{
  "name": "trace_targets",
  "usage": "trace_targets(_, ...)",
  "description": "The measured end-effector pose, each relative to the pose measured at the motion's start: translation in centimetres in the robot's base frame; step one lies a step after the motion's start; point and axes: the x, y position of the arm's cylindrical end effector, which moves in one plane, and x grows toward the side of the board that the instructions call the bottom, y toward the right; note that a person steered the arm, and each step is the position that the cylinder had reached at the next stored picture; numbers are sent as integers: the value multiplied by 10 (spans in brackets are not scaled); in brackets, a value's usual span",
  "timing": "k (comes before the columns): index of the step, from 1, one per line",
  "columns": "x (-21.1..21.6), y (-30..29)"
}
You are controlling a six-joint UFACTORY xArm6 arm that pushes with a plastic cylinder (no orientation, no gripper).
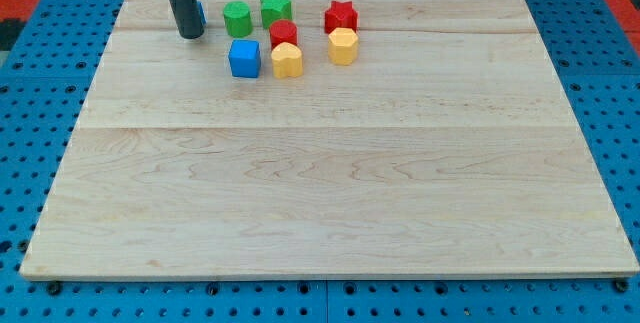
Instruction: Push the green circle and the green star towards the top center
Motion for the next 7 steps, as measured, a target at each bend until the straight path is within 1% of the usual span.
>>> trace_targets(3, 0, 10)
trace_targets(4, -2, 35)
trace_targets(5, -26, 42)
trace_targets(7, -36, 41)
